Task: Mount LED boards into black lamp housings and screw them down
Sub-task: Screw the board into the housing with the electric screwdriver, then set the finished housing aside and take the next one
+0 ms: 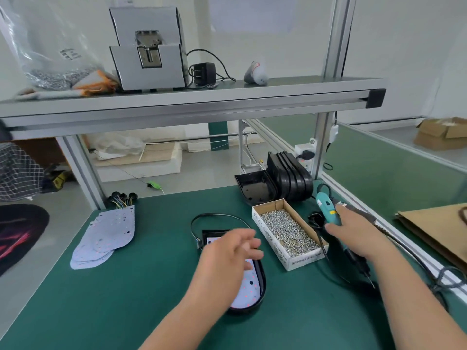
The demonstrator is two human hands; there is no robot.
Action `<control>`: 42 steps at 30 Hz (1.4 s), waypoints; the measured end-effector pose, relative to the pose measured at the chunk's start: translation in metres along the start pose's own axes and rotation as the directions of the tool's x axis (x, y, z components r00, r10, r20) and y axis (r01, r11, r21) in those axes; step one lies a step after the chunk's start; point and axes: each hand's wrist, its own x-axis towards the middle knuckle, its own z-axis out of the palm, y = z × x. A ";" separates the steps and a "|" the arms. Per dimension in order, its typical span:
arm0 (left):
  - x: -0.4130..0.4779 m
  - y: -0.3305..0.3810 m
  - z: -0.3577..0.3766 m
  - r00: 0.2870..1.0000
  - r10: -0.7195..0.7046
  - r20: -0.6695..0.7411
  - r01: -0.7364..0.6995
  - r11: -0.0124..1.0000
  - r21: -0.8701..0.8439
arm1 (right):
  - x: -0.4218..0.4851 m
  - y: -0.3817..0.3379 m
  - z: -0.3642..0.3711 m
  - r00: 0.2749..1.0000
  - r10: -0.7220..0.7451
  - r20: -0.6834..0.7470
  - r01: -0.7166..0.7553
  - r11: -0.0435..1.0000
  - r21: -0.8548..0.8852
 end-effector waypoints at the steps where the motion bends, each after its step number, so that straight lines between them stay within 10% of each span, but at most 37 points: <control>1: 0.002 0.002 0.010 0.999 -0.010 0.043 0.010 1.000 0.014 | -0.001 -0.002 0.000 1.000 -0.003 -0.004 0.003 1.000 -0.023; 12: 0.056 0.025 0.079 0.952 0.190 0.241 -0.298 0.753 0.587 | 0.001 0.000 0.004 0.999 -0.003 -0.044 0.000 0.997 -0.079; 19: 0.062 0.019 0.089 0.856 0.344 0.385 -0.510 0.680 0.526 | 0.001 -0.003 0.002 0.998 -0.030 -0.061 0.023 0.994 -0.108; 30: 0.062 -0.027 -0.004 0.986 0.065 -0.152 0.104 0.471 0.876 | -0.041 -0.071 0.029 0.834 -0.353 -0.424 0.459 0.871 0.177; 34: 0.060 -0.041 -0.015 0.968 0.028 -0.250 0.159 0.702 0.694 | -0.062 -0.101 0.055 0.828 -0.492 -0.269 0.544 0.822 0.170; 38: 0.054 -0.054 -0.024 0.900 -0.087 -0.427 0.139 0.986 0.093 | -0.059 -0.107 0.080 0.815 -0.579 -0.034 0.580 0.814 0.024; 42: 0.048 -0.058 -0.030 0.851 -0.355 -0.387 0.134 0.859 -0.494 | -0.063 -0.112 0.104 0.787 -0.607 0.108 0.600 0.795 0.089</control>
